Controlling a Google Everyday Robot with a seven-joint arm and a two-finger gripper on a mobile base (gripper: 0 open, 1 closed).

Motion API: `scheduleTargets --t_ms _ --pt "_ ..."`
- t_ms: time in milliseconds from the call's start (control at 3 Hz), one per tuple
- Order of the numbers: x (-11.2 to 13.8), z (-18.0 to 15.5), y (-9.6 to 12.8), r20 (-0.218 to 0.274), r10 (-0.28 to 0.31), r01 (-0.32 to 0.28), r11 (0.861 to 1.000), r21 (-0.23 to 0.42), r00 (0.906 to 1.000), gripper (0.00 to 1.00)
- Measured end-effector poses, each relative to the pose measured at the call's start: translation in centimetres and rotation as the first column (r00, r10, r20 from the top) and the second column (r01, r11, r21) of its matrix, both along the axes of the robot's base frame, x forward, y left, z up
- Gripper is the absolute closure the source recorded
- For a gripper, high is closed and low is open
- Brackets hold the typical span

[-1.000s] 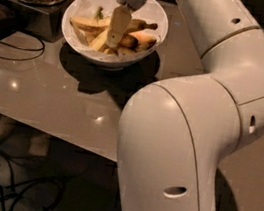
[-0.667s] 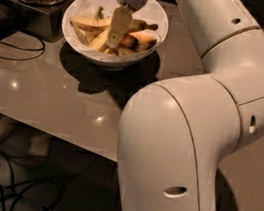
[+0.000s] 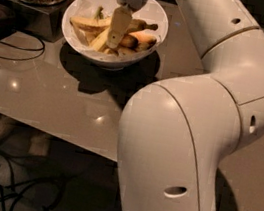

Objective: Pick banana from white bowl

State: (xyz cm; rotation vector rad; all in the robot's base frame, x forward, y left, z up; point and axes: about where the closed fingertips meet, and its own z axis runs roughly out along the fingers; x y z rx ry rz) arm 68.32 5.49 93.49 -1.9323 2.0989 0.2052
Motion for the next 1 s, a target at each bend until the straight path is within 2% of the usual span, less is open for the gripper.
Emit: scheduleTargets --t_ms 1000 --pt "0.00 0.00 0.00 0.000 0.000 0.000 1.000 0.000 1.0000 0.28"
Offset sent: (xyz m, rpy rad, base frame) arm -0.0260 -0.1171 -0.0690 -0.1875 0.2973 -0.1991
